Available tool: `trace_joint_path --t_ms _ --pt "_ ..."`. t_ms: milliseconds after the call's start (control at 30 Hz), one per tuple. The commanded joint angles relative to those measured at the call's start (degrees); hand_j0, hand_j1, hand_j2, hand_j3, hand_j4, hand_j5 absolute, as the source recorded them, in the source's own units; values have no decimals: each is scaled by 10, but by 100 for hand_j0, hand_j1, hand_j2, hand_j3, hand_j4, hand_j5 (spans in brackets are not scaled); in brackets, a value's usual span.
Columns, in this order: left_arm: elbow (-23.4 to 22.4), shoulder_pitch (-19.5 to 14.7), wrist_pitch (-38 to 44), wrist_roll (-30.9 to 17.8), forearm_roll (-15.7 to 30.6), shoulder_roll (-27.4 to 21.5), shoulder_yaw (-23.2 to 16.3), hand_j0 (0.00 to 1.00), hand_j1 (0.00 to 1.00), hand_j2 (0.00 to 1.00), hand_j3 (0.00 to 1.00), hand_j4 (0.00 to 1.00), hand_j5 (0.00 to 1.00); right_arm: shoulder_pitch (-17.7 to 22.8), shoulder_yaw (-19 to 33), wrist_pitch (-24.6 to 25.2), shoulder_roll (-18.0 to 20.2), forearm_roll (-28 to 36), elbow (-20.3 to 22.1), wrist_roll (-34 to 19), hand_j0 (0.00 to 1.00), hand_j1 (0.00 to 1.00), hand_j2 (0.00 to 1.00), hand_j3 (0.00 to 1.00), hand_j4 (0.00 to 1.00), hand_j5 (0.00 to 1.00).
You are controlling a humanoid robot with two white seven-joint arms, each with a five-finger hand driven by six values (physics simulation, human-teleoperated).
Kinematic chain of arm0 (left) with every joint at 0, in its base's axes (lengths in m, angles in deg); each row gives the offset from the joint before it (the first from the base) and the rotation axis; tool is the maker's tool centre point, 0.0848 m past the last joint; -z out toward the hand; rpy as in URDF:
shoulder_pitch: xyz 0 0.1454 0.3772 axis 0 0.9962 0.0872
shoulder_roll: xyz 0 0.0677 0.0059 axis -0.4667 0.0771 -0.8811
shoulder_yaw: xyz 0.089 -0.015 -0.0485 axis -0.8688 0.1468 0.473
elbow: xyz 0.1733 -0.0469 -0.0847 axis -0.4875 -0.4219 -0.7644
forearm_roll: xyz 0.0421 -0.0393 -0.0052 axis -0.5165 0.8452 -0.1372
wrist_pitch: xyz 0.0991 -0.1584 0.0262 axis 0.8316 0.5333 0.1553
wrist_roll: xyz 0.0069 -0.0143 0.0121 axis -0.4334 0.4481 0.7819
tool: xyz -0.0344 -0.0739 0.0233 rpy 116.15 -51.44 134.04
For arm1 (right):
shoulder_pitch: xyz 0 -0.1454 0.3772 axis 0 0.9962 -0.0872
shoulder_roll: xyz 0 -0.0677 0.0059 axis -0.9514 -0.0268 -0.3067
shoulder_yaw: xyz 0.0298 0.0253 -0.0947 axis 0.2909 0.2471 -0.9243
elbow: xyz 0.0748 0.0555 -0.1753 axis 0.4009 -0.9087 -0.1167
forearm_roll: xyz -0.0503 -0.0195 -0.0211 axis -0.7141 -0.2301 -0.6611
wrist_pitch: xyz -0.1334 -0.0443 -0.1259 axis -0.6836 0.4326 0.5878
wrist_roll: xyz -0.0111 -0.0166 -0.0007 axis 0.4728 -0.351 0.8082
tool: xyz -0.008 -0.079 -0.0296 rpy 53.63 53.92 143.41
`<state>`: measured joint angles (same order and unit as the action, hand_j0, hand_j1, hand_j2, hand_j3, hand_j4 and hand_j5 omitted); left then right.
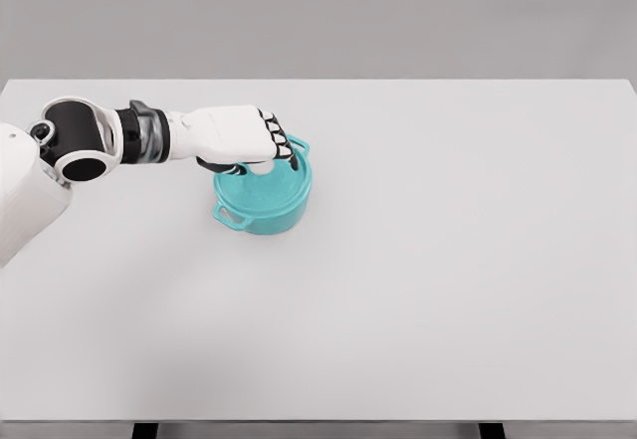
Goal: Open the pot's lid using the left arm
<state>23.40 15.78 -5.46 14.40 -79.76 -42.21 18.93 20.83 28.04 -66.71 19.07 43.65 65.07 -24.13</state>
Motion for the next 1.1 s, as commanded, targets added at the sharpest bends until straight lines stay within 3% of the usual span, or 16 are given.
trace_joint_path --t_ms 0,800,1067 --pt "0 1 1 0 2 -1 0 74 74 74 74 74 74 0 0 0 0 0 0 0 100 100 100 100 100 100" --pt "1 4 1 0 -10 -3 0 71 71 71 71 71 71 0 0 0 0 0 0 0 100 100 100 100 100 100" --pt "0 4 1 0 -10 -3 0 62 62 62 62 62 62 0 0 0 0 0 0 0 100 100 100 100 100 100"
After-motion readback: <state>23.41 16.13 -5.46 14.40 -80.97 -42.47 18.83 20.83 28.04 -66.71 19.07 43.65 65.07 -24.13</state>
